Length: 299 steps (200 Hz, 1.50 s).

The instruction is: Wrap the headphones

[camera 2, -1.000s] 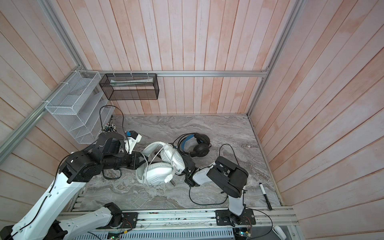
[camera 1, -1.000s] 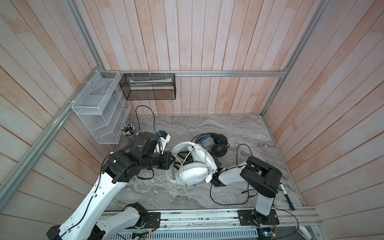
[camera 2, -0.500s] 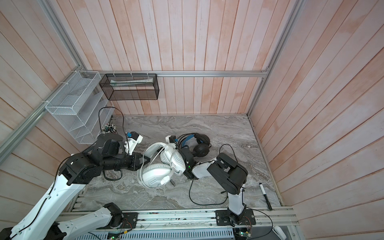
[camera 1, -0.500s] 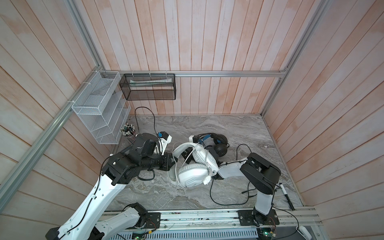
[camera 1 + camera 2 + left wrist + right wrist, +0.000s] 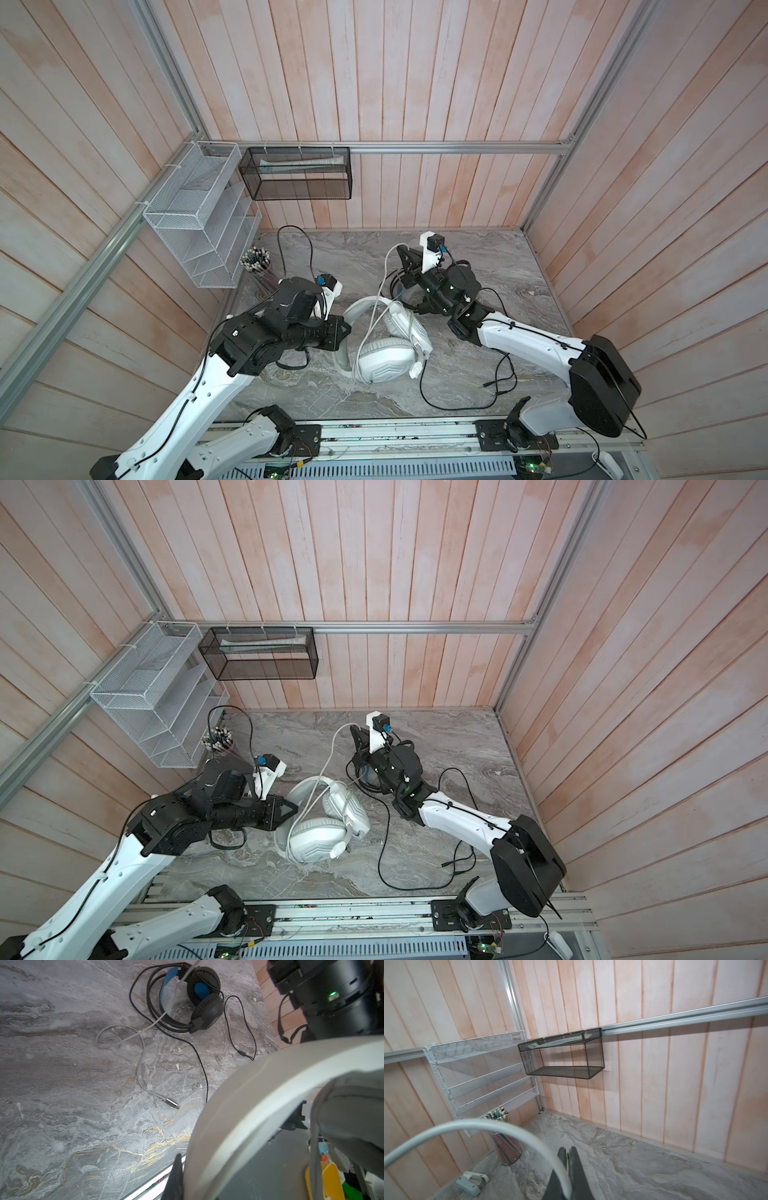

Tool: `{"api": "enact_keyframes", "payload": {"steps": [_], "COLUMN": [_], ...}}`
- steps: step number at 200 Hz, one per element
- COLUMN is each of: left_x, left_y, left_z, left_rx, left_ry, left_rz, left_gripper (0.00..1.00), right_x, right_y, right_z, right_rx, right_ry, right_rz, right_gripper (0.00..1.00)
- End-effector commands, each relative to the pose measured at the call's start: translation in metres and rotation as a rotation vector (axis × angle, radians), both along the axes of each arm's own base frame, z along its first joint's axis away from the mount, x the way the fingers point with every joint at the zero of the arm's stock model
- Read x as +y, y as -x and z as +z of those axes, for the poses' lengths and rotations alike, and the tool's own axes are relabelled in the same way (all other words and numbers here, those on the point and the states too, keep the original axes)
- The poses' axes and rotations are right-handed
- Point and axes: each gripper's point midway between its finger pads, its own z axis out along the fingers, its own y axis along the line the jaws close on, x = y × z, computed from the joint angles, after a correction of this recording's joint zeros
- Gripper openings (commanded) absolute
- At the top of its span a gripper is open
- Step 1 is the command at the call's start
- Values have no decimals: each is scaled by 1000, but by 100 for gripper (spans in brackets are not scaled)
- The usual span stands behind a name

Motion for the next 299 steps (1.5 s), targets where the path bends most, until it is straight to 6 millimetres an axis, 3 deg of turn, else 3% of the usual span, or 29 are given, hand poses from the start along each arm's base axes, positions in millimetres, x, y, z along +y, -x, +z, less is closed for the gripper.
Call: {"api": "enact_keyframes", "payload": {"steps": [1, 57, 86, 131, 156, 185, 238, 299], "left_x": [4, -1, 11, 28, 37, 33, 31, 31], "left_y": [-3, -10, -23, -40, -48, -60, -74, -82], "left_z": [23, 43, 51, 56, 62, 66, 87, 123], "left_rx": [-84, -121, -159, -158, -191, -194, -250, -306], "left_ry": [56, 166, 182, 173, 204, 246, 316, 357], "left_rz": [39, 98, 224, 394, 484, 529, 584, 603], "left_gripper": [0, 0, 0, 0, 0, 0, 0, 0], "right_x": [-14, -16, -30, -34, -14, 12, 44, 49], "right_y": [-9, -28, -27, -28, -21, -6, 25, 41], "right_z": [-10, -43, -48, -61, -78, -98, -118, -140], "right_rx": [20, 103, 114, 164, 211, 289, 312, 336], "right_ry": [77, 148, 95, 91, 86, 31, 65, 76], "right_rz": [-55, -112, -153, -154, -26, 139, 260, 314], "right_gripper": [0, 0, 0, 0, 0, 0, 1, 16]}}
